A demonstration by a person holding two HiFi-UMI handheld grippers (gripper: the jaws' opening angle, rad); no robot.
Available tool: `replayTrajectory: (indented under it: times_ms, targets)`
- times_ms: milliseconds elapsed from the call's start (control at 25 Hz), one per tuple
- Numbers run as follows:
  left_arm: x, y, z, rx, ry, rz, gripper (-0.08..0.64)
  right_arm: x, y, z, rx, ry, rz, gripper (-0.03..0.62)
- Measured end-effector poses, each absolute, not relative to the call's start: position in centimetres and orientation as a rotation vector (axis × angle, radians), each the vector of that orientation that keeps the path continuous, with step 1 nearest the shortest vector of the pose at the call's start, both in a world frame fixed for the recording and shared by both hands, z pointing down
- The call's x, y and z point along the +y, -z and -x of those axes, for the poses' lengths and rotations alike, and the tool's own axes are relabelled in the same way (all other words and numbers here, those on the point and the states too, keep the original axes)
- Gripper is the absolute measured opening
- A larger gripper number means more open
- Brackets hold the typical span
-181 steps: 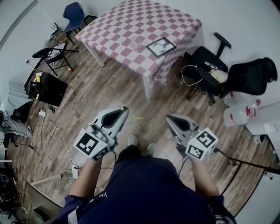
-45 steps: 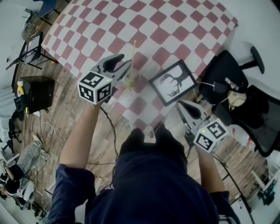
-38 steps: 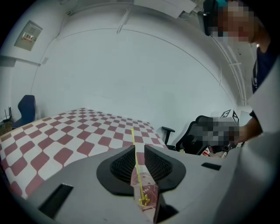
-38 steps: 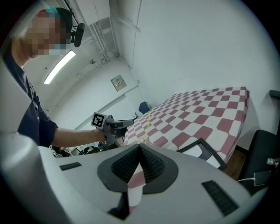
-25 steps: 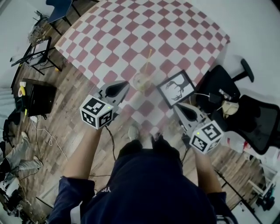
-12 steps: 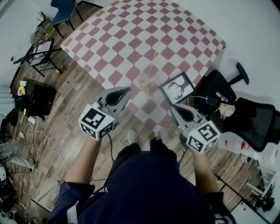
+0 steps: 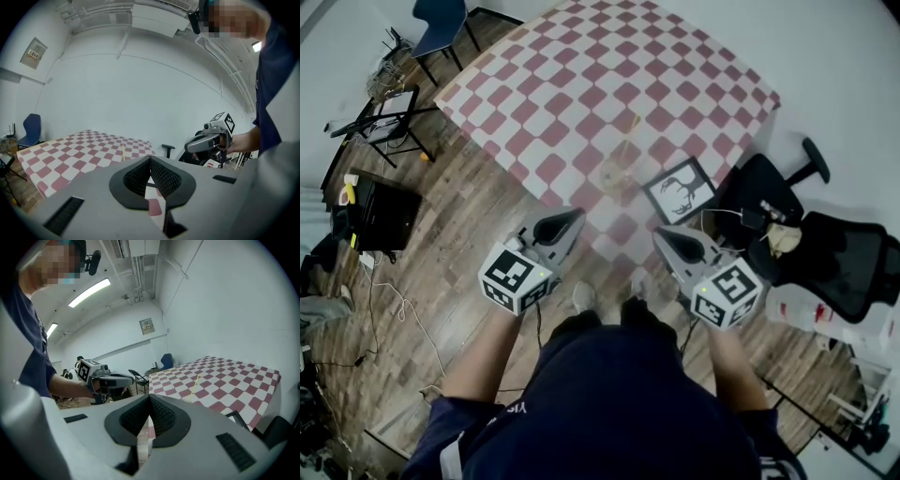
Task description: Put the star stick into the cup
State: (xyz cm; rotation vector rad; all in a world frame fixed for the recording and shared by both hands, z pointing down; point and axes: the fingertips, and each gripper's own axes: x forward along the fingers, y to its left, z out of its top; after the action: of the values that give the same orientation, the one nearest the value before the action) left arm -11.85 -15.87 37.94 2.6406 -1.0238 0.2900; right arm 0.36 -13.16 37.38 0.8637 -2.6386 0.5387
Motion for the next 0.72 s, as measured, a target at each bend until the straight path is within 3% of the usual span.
replayTrajectory:
  times_ms: [720]
  targets:
    - [-16.8, -37.7, 12.0, -1.063, -0.264, -2.623, 0.032, -14.2, -37.3, -0.6, -2.649, -0.536, -0.85, 0.014]
